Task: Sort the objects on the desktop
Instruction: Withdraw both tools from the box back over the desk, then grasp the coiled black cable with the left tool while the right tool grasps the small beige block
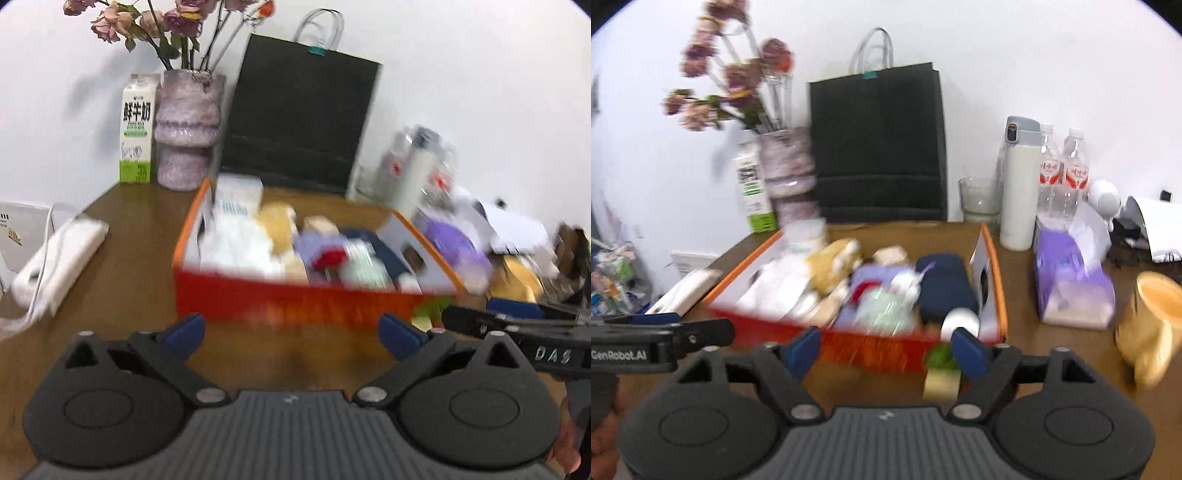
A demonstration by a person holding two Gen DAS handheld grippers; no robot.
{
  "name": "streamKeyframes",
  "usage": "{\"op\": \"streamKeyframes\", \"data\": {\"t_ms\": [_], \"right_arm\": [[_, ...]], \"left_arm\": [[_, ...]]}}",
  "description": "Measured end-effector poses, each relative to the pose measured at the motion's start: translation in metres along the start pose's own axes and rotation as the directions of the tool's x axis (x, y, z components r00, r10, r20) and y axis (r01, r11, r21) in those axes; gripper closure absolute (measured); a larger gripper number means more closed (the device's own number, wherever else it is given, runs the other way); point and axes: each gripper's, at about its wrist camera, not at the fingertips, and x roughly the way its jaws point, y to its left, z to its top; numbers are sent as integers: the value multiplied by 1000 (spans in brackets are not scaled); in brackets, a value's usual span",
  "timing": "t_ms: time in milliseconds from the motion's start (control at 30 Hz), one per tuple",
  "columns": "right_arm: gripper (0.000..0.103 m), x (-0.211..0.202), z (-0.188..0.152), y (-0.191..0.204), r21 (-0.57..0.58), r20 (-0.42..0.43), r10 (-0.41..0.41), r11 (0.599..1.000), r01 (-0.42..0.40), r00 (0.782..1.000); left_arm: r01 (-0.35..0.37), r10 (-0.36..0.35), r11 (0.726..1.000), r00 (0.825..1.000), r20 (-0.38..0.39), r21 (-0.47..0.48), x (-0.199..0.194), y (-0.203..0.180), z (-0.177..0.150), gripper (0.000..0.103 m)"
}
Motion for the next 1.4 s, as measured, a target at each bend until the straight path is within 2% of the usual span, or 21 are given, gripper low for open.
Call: {"op": "streamKeyframes", "data": {"t_ms": [67, 167, 233, 367, 433, 500, 633, 833, 933, 1033, 1100, 1167, 1233, 1300, 1333, 1400], "right_arm": [[23, -23, -28, 7, -21, 7, 13, 1000, -12, 1000], [21, -49, -68, 12, -50, 9, -11, 999, 12, 1000], [19, -61, -89, 11, -24, 9, -28, 999, 28, 1000], [19, -72, -116, 7, 53, -25, 15, 999, -13, 1000], [19, -76, -124, 9, 54, -12, 29, 998, -29, 999], [19, -78, -130, 13, 30, 1, 8, 1000, -8, 1000], [19, -78, -132, 18, 5, 16, -2, 1000, 1, 1000], [19, -77, -130, 14, 30, 19, -10, 1000, 9, 1000], [19, -73, -120, 10, 24, 25, -17, 1000, 16, 1000], [21, -60, -94, -1, 32, 44, -50, 998, 48, 998], [36, -47, -74, -11, 47, 34, -66, 997, 64, 997], [43, -29, -55, -23, 59, 18, -54, 997, 53, 998], [46, -10, -42, -33, 73, -6, -40, 996, 41, 999], [47, 13, -28, -41, 92, -33, -23, 995, 26, 999], [47, 27, -22, -44, 94, -52, -28, 995, 33, 998], [47, 49, -15, -45, 77, -76, -58, 995, 64, 995]], "left_arm": [[1, -1, 999, 1000, 0, 42, -15, -3, -24, 0], [-19, 19, 997, 1000, -2, 79, -30, -5, -59, 0], [12, -9, 997, 1000, -29, 81, -36, -4, -78, 0], [67, -65, 996, 997, -36, 63, -47, -4, -103, 0], [61, -60, 994, 998, -19, 86, -50, -6, -111, 0], [26, -26, 996, 1000, -6, 87, -52, -8, -115, 0], [13, -14, 996, 1000, 4, 90, -53, -10, -117, 0], [7, -9, 993, 1000, 18, 122, -52, -16, -118, 0], [29, -30, 993, 1000, 2, 112, -45, -17, -110, 3], [101, -98, 992, 994, -44, 81, -31, -23, -93, 17], [179, -172, 981, 981, -90, 80, -19, -34, -82, 26], [221, -210, 970, 972, -109, 98, -4, -47, -73, 26], [208, -191, 967, 974, -125, 147, 11, -62, -69, 31], [184, -153, 965, 974, -167, 186, 27, -73, -67, 59], [182, -145, 965, 970, -197, 190, 35, -75, -66, 64], [186, -154, 970, 968, -197, 154, 42, -73, -62, 66]]}}
